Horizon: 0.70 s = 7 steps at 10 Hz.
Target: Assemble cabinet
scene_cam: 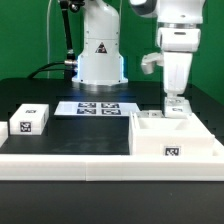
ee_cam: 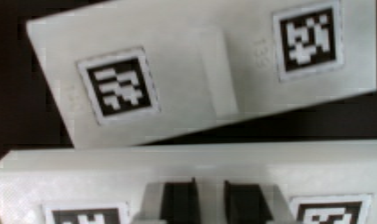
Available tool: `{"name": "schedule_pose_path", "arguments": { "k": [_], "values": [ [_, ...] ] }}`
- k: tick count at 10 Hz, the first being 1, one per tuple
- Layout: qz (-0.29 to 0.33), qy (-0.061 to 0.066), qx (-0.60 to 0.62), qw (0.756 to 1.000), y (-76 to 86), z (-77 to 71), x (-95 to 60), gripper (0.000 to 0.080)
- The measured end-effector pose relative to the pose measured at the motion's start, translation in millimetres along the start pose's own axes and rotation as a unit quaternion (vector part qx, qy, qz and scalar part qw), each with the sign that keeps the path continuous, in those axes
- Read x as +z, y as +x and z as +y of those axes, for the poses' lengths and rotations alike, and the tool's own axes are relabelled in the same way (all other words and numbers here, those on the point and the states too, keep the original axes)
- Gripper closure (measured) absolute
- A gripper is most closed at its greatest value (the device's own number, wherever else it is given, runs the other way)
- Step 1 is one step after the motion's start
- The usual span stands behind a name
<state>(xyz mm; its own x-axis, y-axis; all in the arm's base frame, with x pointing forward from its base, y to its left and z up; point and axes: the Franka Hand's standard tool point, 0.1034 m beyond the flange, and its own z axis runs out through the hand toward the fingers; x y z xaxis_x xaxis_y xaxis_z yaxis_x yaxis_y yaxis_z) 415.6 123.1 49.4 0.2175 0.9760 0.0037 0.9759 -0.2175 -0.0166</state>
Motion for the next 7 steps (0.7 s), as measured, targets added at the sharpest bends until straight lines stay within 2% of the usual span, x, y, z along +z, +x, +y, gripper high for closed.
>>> {"name": "schedule_pose_path", "arguments": {
  "k": [1, 4, 7],
  "values": [
    [0.000, -0.004, 0.004, 1.000, -4.2, 0.2, -3.6, 0.0731],
    [0.000, -0.001, 0.004, 1.000, -4.3, -0.6, -1.3, 0.0731],
    [0.003, -0.004, -0.032, 0.999, -1.6, 7.9, -0.7, 0.0731]
  ]
}}
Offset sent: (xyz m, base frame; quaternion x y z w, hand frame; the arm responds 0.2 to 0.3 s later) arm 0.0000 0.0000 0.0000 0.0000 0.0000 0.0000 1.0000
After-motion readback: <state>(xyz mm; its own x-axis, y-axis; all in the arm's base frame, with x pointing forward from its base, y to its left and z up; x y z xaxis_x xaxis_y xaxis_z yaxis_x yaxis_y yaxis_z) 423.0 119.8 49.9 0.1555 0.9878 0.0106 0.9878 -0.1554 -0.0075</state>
